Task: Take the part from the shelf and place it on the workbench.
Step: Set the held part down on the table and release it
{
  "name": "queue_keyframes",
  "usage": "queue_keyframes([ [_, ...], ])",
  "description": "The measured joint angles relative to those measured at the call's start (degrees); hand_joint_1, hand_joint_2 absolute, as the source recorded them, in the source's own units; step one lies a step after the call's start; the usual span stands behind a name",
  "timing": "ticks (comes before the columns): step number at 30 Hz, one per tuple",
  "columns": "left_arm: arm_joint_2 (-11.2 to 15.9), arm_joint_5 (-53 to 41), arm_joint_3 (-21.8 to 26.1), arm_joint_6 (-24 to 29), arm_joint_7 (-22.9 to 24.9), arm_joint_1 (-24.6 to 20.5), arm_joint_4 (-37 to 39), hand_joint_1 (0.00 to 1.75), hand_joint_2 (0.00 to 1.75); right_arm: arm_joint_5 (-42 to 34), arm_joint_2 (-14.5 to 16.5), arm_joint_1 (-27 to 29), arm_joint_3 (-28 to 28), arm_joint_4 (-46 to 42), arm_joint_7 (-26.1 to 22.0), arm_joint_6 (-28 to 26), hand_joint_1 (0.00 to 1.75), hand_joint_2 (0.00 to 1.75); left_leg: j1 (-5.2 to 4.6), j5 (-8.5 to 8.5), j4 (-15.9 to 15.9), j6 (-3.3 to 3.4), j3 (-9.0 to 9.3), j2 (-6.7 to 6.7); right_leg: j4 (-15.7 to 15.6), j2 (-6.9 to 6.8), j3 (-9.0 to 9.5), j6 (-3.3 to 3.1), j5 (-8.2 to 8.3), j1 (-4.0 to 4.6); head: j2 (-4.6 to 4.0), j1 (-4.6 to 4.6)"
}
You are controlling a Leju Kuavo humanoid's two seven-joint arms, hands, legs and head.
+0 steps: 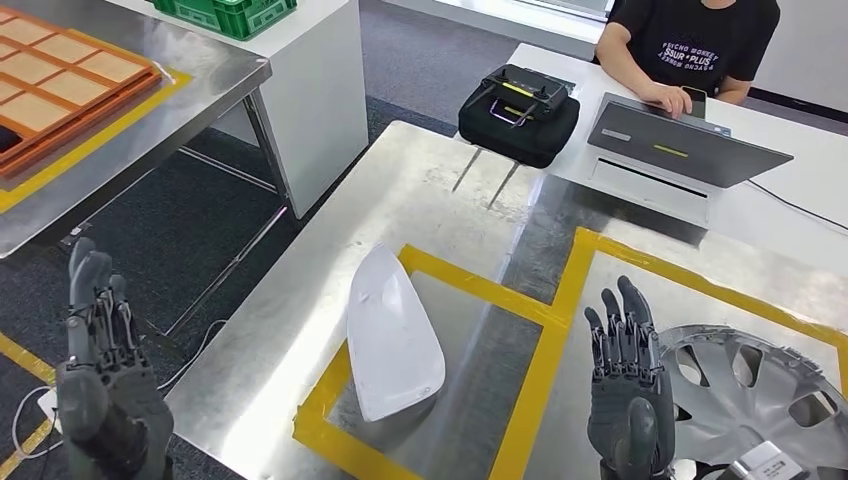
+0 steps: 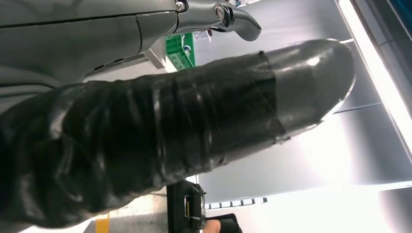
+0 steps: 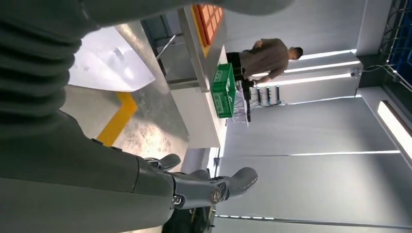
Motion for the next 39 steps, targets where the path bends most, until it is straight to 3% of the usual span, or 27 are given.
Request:
queue_keyframes([
  [2,-0.2,-0.2,-0.8,0.2,0.3,-0.2,0.5,0.0,0.0,0.2,-0.1,0.4,-0.7,-0.1,0.1,0.2,0.0,0.0,-0.05,0.15,-0.2,0.23,0.06,0.07,7.2,-0.03,-2.97,0.05,-4.17,-0.01,0.0,0.59],
  [4,-0.3,-0.6,-1.3,0.3,0.4,0.0,1.0,0.0,0.0,0.4,-0.1,0.6,-1.0,-0.1,0.5,0.5,0.0,0.0,-0.23,0.2,-0.1,0.29,-0.07,0.07,12.4,-0.03,-4.96,-0.05,-6.4,0.01,0.01,0.99],
  [5,-0.4,-0.9,-1.4,0.3,0.4,0.2,1.1,0.0,0.0,0.6,-0.1,0.7,-1.1,-0.1,0.7,0.7,0.0,0.0,-0.31,0.21,0.0,0.27,-0.15,0.05,11.9,-0.03,-4.49,-0.23,-5.87,0.05,0.01,1.15],
  [6,-0.4,-1.1,-1.5,0.4,0.4,0.5,1.2,0.0,0.0,0.9,-0.1,0.6,-1.1,-0.1,0.9,0.8,0.0,0.0,-0.4,0.22,0.1,0.25,-0.21,0.01,9.3,-0.03,-2.93,-0.5,-4.44,0.1,0.01,1.27],
  [9,-0.4,-1.6,-1.5,0.5,0.5,1.6,1.2,0.0,0.0,1.9,0.0,0.3,-0.9,-0.1,1.5,0.8,0.0,0.0,-0.69,0.32,0.3,-0.14,-0.29,-0.11,-1.5,-0.05,2.97,-1.72,-0.26,0.59,-0.01,1.41],
  [13,-0.4,-1.0,-1.5,0.7,0.0,2.7,1.0,0.0,0.0,2.6,0.0,-0.4,-0.1,-0.1,2.0,-0.3,0.0,0.0,-0.5,0.59,0.3,-1.54,-0.48,-0.15,-4.0,-0.25,4.03,-2.88,1.0,0.95,0.0,1.26],
  [15,-0.4,-0.7,-1.5,0.7,-0.2,3.1,1.0,0.0,0.0,2.7,0.0,-0.6,0.5,-0.1,2.1,-0.7,0.0,0.0,-0.43,-1.27,2.4,-2.29,-1.52,-0.15,-4.8,-0.51,4.55,-3.52,1.93,0.56,0.01,0.88],
  [18,-0.4,-0.3,-1.4,0.7,-0.3,3.6,1.0,0.0,0.0,3.3,0.0,-0.8,1.3,-0.1,2.3,-1.0,0.0,0.0,0.15,-7.23,12.3,-3.44,-5.1,-0.09,-5.0,-0.75,4.22,-3.84,2.68,0.29,0.0,-0.3],
  [19,-0.4,-0.1,-1.4,0.7,-0.3,3.8,1.0,0.0,0.0,3.6,0.0,-0.8,1.6,-0.1,2.4,-1.2,0.0,0.0,0.34,-8.14,14.8,-3.74,-5.79,-0.06,-4.9,-0.79,4.0,-3.74,2.8,0.24,-0.01,-0.55],
  [20,-0.4,0.0,-1.4,0.7,-0.2,3.9,1.0,0.0,0.0,3.8,0.0,-0.8,1.9,-0.1,2.4,-1.4,0.0,0.0,0.52,-7.98,15.2,-3.98,-5.55,-0.03,-4.8,-0.83,3.79,-3.65,2.87,0.15,-0.01,-0.75],
  [21,-0.4,0.1,-1.4,0.7,-0.1,4.0,0.9,0.0,0.0,3.9,0.0,-1.0,2.1,-0.1,2.5,-1.5,0.0,0.0,0.69,-6.86,13.4,-4.15,-4.17,0.0,-4.5,-0.84,3.59,-3.5,2.88,0.02,-0.01,-0.92],
  [23,-0.4,0.2,-1.3,0.7,0.3,3.9,0.9,0.0,0.0,4.0,0.0,-1.3,2.6,-0.1,2.7,-1.8,0.0,0.0,0.96,-4.35,6.1,-4.37,0.37,0.02,-3.8,-0.82,3.15,-2.93,2.69,-0.12,-0.01,-1.35],
  [25,-0.4,0.2,-1.3,0.7,0.5,3.8,0.7,0.0,0.0,4.0,0.0,-1.5,2.7,-0.1,2.9,-1.8,0.0,0.0,0.96,-3.57,1.4,-3.86,3.16,-0.18,-2.9,-0.75,2.59,-2.06,2.48,-0.03,-0.01,-1.71],
  [29,-0.3,0.3,-1.3,0.7,0.9,3.7,0.4,0.0,0.0,4.2,0.0,-1.8,3.2,-0.1,3.0,-2.0,0.0,0.0,0.77,-2.88,1.2,-1.89,2.65,-0.41,-2.0,-0.69,1.36,-0.54,2.37,-0.23,-0.01,-1.33],
  [31,-0.3,0.6,-1.3,0.7,1.2,3.6,0.2,0.0,0.0,4.6,0.0,-1.9,3.5,-0.1,3.1,-2.5,0.0,0.0,0.79,-2.33,1.0,-1.05,2.14,-0.35,2.2,-0.68,-0.51,-0.28,-0.77,-0.3,0.0,-0.65],
  [33,-0.1,1.2,-1.2,0.7,1.3,3.6,0.0,0.0,0.0,5.0,0.0,-1.9,3.8,-0.1,3.4,-3.3,0.0,0.0,0.41,-1.86,1.1,-0.52,1.4,-0.31,9.4,-0.69,-3.07,-0.31,-4.95,-0.26,0.0,0.14],
  [34,-0.1,1.6,-1.2,0.7,1.3,3.6,0.0,0.0,0.0,5.1,0.0,-1.9,4.0,-0.1,3.4,-3.7,0.0,0.0,0.19,-1.62,1.2,-0.34,0.96,-0.3,12.2,-0.69,-3.92,-0.42,-6.18,-0.2,0.0,0.37],
  [35,0.0,1.9,-1.1,0.7,1.1,3.6,0.0,0.0,0.0,5.3,-0.1,-1.9,4.1,-0.1,3.5,-4.0,0.0,0.0,-0.03,-1.38,1.3,-0.22,0.51,-0.29,13.2,-0.69,-3.93,-0.63,-6.36,-0.07,-0.01,0.5],
  [36,0.1,2.3,-1.1,0.7,0.9,3.6,0.0,0.0,0.0,5.4,-0.1,-1.8,4.2,-0.1,3.5,-4.4,0.0,0.0,-0.23,-1.15,1.4,-0.13,0.08,-0.29,12.0,-0.69,-2.92,-0.99,-5.54,0.14,-0.01,0.59],
  [39,0.2,3.1,-1.1,0.7,0.1,3.5,0.0,0.0,0.0,5.6,-0.4,-1.8,4.5,-0.2,3.6,-5.3,0.0,0.0,-0.67,-0.42,1.7,-0.19,-0.77,-0.28,1.2,-0.83,3.26,-2.83,-1.75,1.11,0.01,0.78],
])
